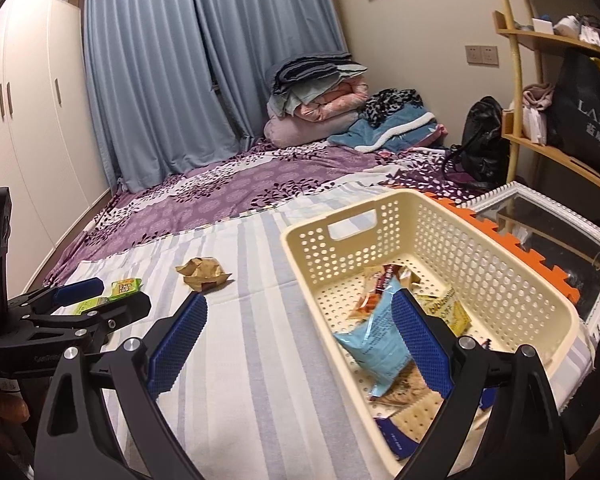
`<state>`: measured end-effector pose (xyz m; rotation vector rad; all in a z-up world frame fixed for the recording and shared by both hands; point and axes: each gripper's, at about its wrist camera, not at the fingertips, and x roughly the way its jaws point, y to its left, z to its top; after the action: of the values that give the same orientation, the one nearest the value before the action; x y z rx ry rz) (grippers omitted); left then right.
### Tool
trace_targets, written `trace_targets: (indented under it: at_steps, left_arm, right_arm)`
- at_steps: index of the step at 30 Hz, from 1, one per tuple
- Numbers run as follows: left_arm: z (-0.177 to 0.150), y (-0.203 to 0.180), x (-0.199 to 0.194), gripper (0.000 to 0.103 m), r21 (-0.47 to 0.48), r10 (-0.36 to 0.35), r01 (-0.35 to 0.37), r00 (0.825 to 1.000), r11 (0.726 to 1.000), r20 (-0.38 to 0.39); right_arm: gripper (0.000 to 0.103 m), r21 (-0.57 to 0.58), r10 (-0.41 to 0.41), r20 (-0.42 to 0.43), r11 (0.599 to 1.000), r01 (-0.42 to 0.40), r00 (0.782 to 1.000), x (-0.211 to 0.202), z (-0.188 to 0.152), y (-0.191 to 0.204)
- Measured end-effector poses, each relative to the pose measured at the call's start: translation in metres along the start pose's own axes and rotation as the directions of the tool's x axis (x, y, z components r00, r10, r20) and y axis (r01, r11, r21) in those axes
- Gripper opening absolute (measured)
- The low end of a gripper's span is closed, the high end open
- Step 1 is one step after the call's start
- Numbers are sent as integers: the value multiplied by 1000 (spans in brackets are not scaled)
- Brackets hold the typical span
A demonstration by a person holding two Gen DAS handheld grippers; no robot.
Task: Organize snacks
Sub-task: 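Withdraw both open grippers from the basket back over the bed, then move the left gripper toward the green Salty Seaweed bag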
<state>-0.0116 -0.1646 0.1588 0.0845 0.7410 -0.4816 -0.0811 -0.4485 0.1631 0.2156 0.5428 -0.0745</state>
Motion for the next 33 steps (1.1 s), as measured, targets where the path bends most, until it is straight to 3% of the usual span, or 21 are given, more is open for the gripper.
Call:
trace_targets:
  at_steps: [22, 27, 33]
  left_arm:
    - [-28, 80, 5, 100, -143, 116, -124, 991, 982, -60]
    - [-41, 109, 9, 100, -200, 176, -193, 979, 961, -101]
    - [-56, 156, 16, 100, -294, 262, -297, 953, 909, -151]
  right_arm:
    - [93, -115, 112, -133, 985, -128, 985, 35, -22, 66]
    - [93, -129, 132, -172, 979, -155, 976, 44, -31, 76]
    - [93, -137, 144, -198, 975, -173, 970, 52, -37, 83]
